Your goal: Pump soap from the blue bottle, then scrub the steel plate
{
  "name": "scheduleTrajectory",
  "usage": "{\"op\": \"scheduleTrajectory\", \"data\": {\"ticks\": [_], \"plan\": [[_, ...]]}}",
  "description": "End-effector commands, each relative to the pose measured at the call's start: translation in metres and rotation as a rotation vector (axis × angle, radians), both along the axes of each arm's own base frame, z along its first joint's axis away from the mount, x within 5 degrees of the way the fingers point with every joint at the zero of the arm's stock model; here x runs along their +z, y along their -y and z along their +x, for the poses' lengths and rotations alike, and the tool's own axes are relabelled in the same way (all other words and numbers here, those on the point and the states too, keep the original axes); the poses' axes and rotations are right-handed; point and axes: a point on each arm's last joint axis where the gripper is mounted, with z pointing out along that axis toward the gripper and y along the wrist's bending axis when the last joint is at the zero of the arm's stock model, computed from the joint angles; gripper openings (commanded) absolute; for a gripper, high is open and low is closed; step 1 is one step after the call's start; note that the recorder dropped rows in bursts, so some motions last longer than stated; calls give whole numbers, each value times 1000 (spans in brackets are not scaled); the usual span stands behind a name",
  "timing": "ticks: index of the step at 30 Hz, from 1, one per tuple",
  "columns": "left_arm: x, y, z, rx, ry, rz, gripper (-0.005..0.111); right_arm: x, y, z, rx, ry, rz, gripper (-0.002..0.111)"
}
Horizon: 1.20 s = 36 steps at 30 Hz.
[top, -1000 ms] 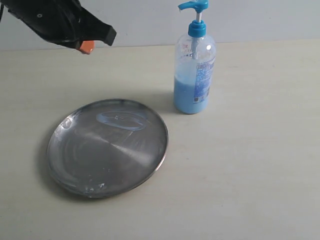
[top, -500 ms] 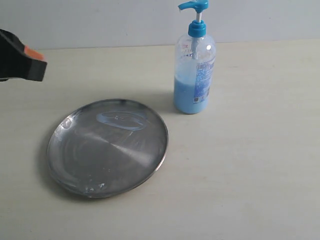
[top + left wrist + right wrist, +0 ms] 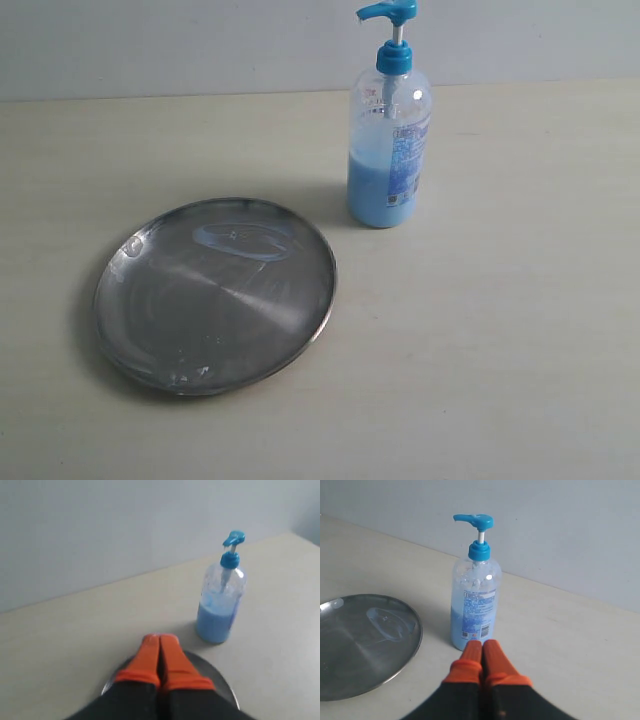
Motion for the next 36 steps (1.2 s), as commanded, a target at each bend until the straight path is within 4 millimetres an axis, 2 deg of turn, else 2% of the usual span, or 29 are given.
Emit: {"op": "scheduleTrajectory", "data": {"ticks": [1,10,36], "plan": [[9,-12,-20,-2,81,-60,0,0,-1,0,10,16,14,0],[13,-26,-41,2,120,-84,0,2,-2,0,21,35,36,0],[12,-26,-41,3,112,-77,0,2,-2,0,21,35,36,0]]}}
